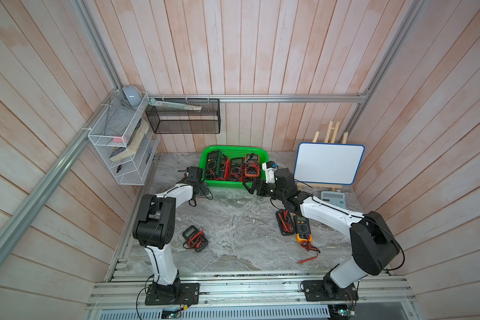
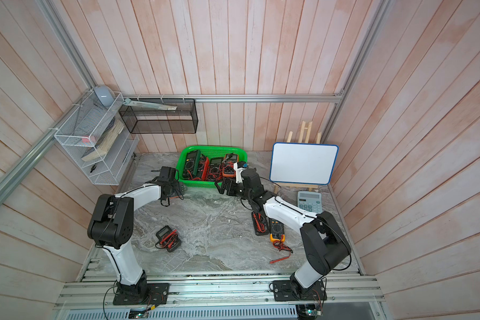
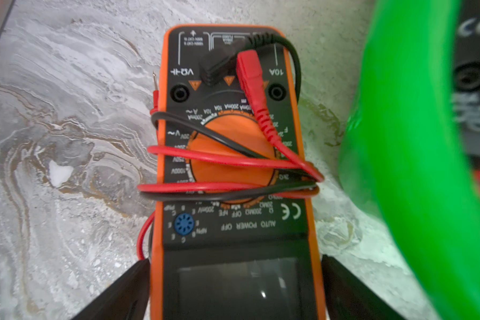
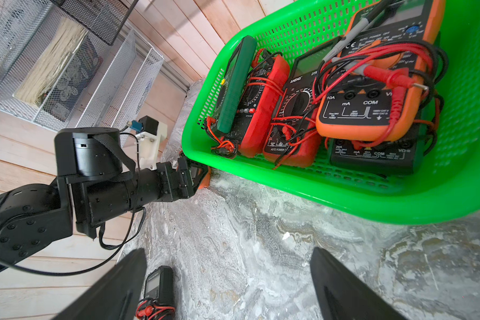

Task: Put the multimeter into the basket
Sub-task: Pick up the multimeter from the center of the board.

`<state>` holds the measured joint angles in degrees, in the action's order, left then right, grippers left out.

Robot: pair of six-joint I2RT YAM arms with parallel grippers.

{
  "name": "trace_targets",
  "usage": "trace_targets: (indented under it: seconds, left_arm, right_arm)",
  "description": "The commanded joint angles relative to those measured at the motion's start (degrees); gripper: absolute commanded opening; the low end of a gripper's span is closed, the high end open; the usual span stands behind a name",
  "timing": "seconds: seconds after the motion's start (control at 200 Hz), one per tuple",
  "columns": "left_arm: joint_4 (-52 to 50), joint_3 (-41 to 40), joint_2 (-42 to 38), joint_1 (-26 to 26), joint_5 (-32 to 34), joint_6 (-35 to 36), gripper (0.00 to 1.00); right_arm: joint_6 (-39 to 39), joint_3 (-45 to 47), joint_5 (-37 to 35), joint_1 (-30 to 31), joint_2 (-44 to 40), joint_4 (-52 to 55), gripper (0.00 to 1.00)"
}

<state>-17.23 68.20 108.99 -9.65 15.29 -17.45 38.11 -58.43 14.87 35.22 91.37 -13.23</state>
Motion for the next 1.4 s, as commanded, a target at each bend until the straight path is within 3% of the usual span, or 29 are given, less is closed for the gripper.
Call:
trace_targets:
  seconds: [0.0,0.305,0.375,0.495,0.725,1.115,1.39]
  left_arm:
    - [0.49,2.96,2.33,0.04,0.11,0.51,1.0]
    - [-2.08,6.09,4.92,0.42,0.12,0.1,1.0]
    - [-1.85,5.9,4.78,0.51,-0.14,0.05,0.94]
    - [-1.47,4.97,4.06,0.59,-0.73,-0.21,0.7]
    - [-1.7,1.41,0.73,0.61,-2.72,-2.69,0.0]
    - [-4.0,-8.08,-16.89,0.25,-4.7,-7.29,0.0]
    - [-8.54,-7.21,-25.58,-2.21,-4.9,-5.9,0.0]
  right_arm:
    - [0.23,-1.51,-0.71,0.5,-0.51,0.24,0.98]
    - [0.3,-1.08,-1.25,0.53,-1.09,0.49,0.98]
    - [0.17,-1.07,-1.25,0.53,-1.24,0.75,0.98]
    - [-0.05,-1.13,-1.19,0.5,-1.4,1.01,0.98]
    - [-0.23,-1.42,-0.9,0.5,-1.5,1.16,0.98]
    - [-0.05,-2.47,-0.72,0.47,-0.27,1.19,0.98]
    - [-0.2,-3.65,-1.06,0.25,0.81,1.19,0.98]
